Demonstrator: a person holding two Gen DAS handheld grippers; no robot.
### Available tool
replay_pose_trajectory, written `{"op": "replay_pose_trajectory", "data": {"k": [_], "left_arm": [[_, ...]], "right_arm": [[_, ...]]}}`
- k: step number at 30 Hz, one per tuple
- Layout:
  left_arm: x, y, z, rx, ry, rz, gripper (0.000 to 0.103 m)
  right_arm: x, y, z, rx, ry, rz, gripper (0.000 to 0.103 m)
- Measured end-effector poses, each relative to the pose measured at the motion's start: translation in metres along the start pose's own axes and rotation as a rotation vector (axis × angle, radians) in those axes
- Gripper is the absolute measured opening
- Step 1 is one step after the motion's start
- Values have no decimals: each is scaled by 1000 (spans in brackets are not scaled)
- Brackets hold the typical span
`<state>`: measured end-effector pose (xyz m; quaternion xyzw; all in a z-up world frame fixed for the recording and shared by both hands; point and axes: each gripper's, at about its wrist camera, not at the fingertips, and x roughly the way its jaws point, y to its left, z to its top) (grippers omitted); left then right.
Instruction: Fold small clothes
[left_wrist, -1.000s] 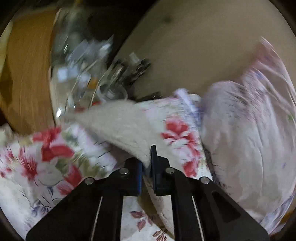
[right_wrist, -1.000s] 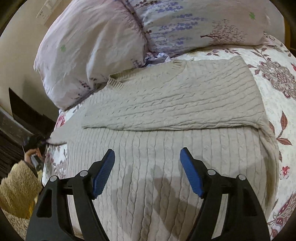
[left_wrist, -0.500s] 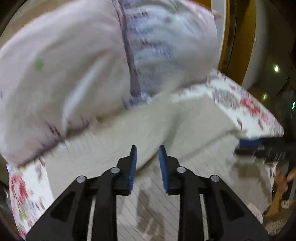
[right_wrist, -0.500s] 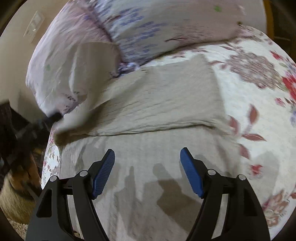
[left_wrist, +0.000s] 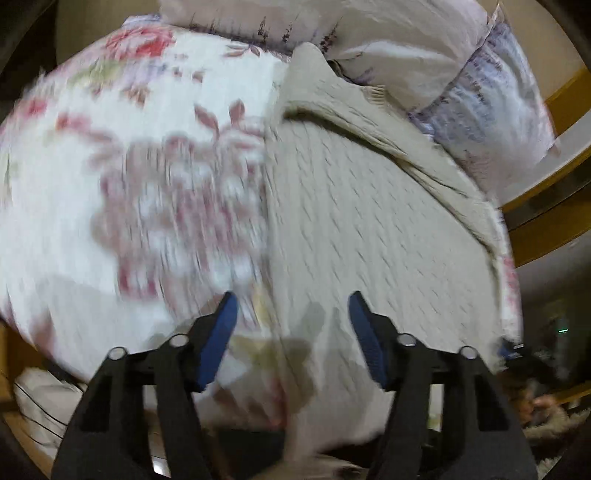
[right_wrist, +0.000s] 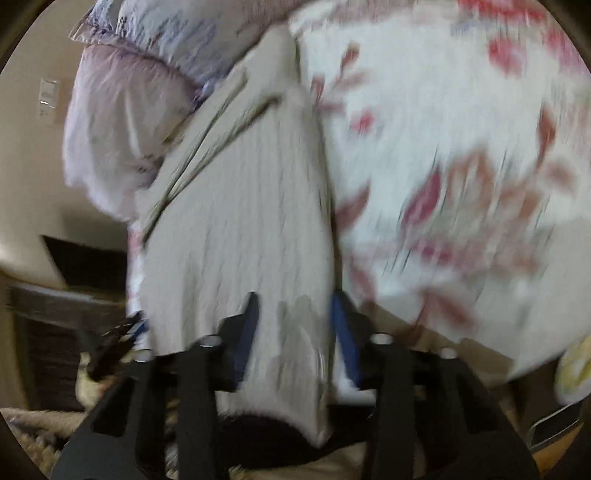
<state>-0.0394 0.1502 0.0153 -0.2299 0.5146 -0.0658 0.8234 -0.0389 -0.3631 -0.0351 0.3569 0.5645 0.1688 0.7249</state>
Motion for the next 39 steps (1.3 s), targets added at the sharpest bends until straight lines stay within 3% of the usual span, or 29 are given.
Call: {"op": "replay_pose_trajectory", "data": {"k": [1,3,5,6,8,9,11,13,16,20,21,22,24,25,26,29,32,36,37,38,39], "left_arm": [[0,-1,-9,-17,13,-34,49],[-2,-3,-26,-54,36,-83,44],[-2,-5,-39,-72,48,-105,40],[-3,-5,-41,-80,56,-114,38],[-2,-3,-43,-103,80,-138,17],[1,-4,-41,-109,93,-145,12],[4,-7,-32,-112,91,-174,7],[3,-11,-11,-106,69,-217,6],[-6,-17,58,-65,-66,-250,6],[-5,-31,161,-20,-257,-210,8],[-1,-33,179,-19,-272,-193,11],[6,-34,196,-26,-273,-179,17],[19,-28,214,-63,-235,-123,49],[23,-25,217,-74,-228,-73,75],[27,-21,217,-76,-224,-50,78],[44,-8,211,-57,-151,-55,78],[71,-3,207,-35,-47,-52,78],[95,3,206,-59,-18,-65,76],[98,5,205,-73,-38,-92,62],[106,10,205,-119,-26,-109,41],[108,15,206,-161,-34,-122,29]], "right_arm": [[5,-3,-7,16,37,33,19],[15,-4,-20,17,97,80,10],[21,0,-25,6,128,116,9],[21,5,-23,-4,119,141,9],[20,15,-16,-23,94,179,9],[18,23,-7,-41,72,198,8],[13,39,15,-63,12,243,8],[7,52,39,-66,-60,295,8],[-1,69,89,-66,-185,361,8],[6,93,167,-45,-345,360,9],[17,102,187,-20,-366,330,19],[27,107,203,5,-369,292,51],[41,109,220,61,-350,183,89],[44,108,220,80,-347,161,89],[43,106,216,81,-343,173,89],[43,100,198,33,-324,112,90],[38,74,187,89,-296,96,90],[34,63,180,118,-294,117,90],[31,59,177,109,-291,114,90],[29,60,176,95,-280,113,90],[26,60,173,80,-274,111,90]]}}
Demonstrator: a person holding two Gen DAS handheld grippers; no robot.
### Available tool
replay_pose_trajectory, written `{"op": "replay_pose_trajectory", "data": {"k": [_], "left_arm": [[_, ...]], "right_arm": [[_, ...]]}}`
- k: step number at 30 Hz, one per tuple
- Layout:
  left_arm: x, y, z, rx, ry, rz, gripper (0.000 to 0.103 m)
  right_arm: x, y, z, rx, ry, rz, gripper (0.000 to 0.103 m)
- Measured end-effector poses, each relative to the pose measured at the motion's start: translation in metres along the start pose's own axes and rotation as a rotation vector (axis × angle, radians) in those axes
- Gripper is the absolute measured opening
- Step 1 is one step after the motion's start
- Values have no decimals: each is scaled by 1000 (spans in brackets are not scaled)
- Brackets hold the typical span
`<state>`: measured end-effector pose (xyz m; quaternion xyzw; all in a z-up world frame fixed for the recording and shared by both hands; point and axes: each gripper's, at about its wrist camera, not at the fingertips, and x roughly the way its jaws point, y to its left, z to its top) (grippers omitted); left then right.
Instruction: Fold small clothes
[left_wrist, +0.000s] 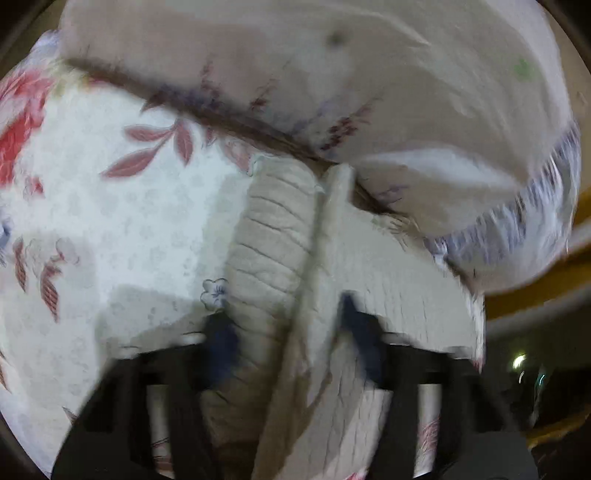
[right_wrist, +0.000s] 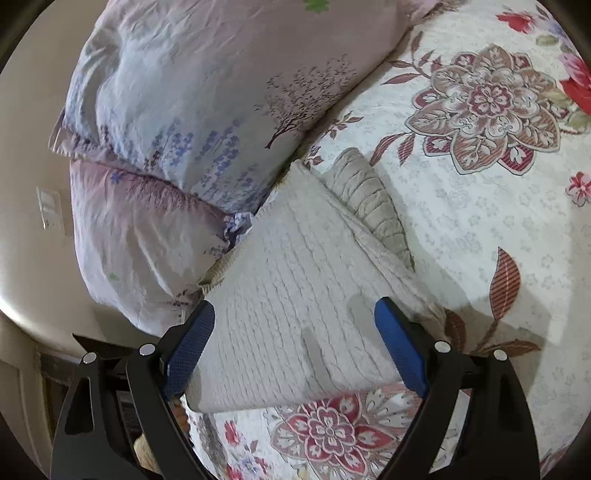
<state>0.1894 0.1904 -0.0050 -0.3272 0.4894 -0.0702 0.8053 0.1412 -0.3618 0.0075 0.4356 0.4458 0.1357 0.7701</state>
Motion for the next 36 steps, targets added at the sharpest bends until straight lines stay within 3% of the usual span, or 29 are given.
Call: {"op": "replay_pose_trajectory", "data": {"k": [1,3,8,12,14,15,16,17,19,20,21,23,30,32,33,36], "left_arm": [[3,4,1,-49,16,-50,17],[-3,-2,-4,-91,-6,-77,16],[-10,-90,-21,-56,-3,-366,13],[48,-200,-51,-41,134,-633,15],[90,-235,-69,-111,264,-790,25],[108,-246,-80,-171,333,-870,25],[113,-250,-85,-195,347,-890,30],[110,-249,-87,-181,323,-875,47],[84,-232,-81,-64,174,-731,72],[69,-220,-75,-1,106,-633,77],[56,-206,-70,81,45,-481,78],[54,-187,-70,138,52,-303,79],[100,-176,-97,226,244,-98,84],[111,-175,-109,259,277,-80,86],[112,-178,-115,293,247,-91,88],[115,-181,-116,291,227,-110,61]], "right_arm": [[-2,-1,1,-9,3,-1,90],[-9,-3,4,-18,-1,-4,90],[-41,-16,24,-37,-69,-28,90],[-61,-24,40,-33,-128,-50,90],[-65,-28,50,-37,-148,-63,90],[-65,-29,54,-39,-149,-71,90],[-64,-31,58,-38,-144,-76,90],[-62,-33,63,-52,-139,-71,90],[-58,-39,71,-27,-108,-50,95],[-56,-41,74,-19,-89,-33,96],[-51,-42,77,-14,-64,-20,98],[-35,-46,83,-8,-6,-26,98],[24,-54,87,14,183,-49,98],[30,-48,83,-45,179,-38,68],[35,-47,80,-53,200,-52,41],[34,-39,71,-88,172,-69,32]]}}
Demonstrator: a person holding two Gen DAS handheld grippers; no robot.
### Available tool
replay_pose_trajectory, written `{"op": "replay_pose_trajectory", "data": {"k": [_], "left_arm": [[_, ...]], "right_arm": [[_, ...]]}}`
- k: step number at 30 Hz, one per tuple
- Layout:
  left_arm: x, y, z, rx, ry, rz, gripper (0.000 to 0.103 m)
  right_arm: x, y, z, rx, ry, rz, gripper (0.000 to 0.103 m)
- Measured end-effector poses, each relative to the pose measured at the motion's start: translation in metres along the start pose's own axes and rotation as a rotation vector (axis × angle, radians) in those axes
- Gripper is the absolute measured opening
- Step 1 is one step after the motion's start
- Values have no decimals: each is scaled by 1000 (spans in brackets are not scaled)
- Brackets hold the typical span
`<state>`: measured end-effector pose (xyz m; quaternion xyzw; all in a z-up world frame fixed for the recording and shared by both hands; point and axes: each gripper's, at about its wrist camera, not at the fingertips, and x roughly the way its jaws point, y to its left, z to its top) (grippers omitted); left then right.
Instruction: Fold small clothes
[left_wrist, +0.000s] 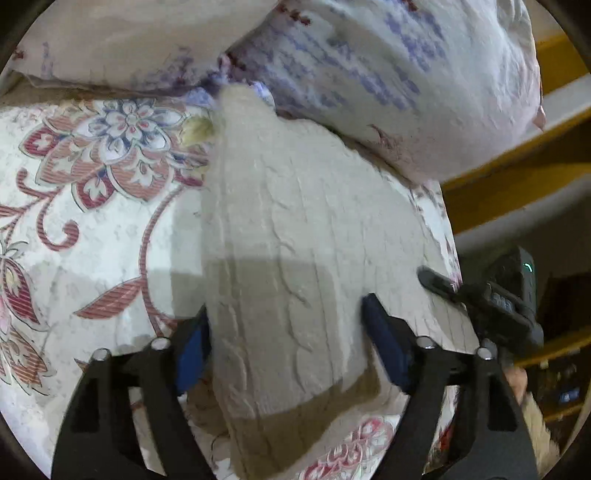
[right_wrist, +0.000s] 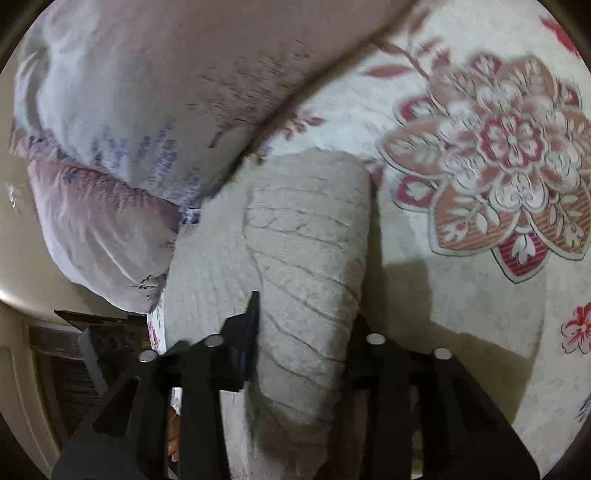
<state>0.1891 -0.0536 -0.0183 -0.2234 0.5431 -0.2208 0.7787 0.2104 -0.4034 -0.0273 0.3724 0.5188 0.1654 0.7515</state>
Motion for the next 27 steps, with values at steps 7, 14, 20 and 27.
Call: {"op": "replay_pose_trajectory", "data": {"k": [7,14,20,27], "left_arm": [[-88,33,-26,93,-53,-126,38],[-136,88,-78,5,-138,113,70],[-141,62,-107,53,-184,205,76],[-136,47,-145,173,-189,368,101]], "right_arm": [[-9,59,-58,-199,18,88,26],[25,44,-74,-74,-4,105,15],[44,62,-39,-103,-112,-195,11],[-26,87,-104,-260,-332,-332,93]]}}
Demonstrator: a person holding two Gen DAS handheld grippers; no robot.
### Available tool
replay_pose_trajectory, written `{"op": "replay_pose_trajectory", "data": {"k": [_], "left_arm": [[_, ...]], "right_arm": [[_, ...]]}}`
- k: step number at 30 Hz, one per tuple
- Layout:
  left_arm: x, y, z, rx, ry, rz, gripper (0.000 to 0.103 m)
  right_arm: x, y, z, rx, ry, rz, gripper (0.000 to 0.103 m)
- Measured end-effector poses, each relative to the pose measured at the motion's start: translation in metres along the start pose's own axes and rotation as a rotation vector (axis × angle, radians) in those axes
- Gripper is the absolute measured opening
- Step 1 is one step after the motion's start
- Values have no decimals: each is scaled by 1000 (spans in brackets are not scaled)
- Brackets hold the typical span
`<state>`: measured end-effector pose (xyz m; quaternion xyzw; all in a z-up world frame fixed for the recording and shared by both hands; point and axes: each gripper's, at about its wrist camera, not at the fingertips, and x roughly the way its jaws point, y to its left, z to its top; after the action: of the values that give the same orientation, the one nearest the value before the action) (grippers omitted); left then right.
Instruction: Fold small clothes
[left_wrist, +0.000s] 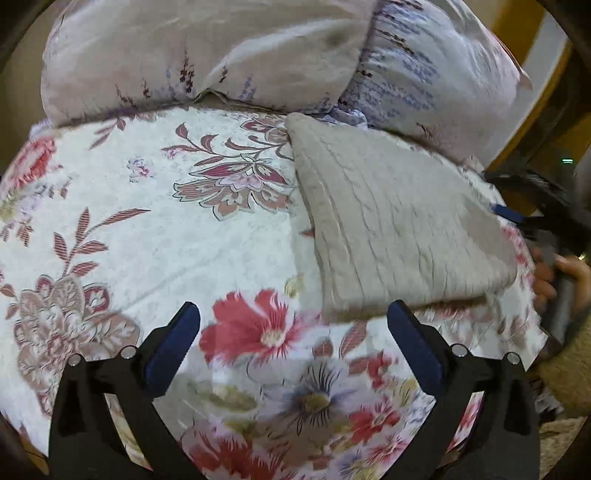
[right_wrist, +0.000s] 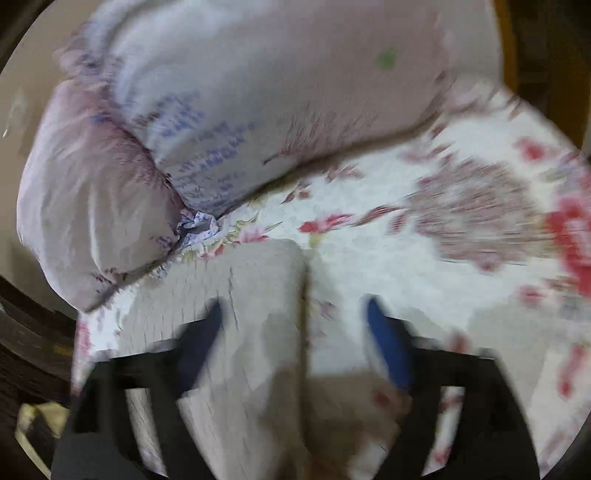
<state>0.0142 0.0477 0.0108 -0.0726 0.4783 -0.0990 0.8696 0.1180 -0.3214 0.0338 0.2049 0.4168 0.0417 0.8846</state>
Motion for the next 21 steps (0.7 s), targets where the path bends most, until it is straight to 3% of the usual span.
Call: {"op": "replay_pose_trajectory", "data": {"k": [2,6,10,17,21], "left_arm": [[5,-9,-4,14,16,19,101],[18,-23,-13,25,67,21,101],[32,-36,-19,47,93,68,101],[40,-41,-19,42,90,141,101],[47,-51,-17,105,160,213,101]], "right_arm": [[-29,-3,-28,-43,-46,-37,97],[-49,6,-76,-149,-66,-163,102],[-35,26,-112,-291,30,-177,102],[2,34,-136,-295,173,-218,102],[0,34,-146,-311,139,-238,102]]}}
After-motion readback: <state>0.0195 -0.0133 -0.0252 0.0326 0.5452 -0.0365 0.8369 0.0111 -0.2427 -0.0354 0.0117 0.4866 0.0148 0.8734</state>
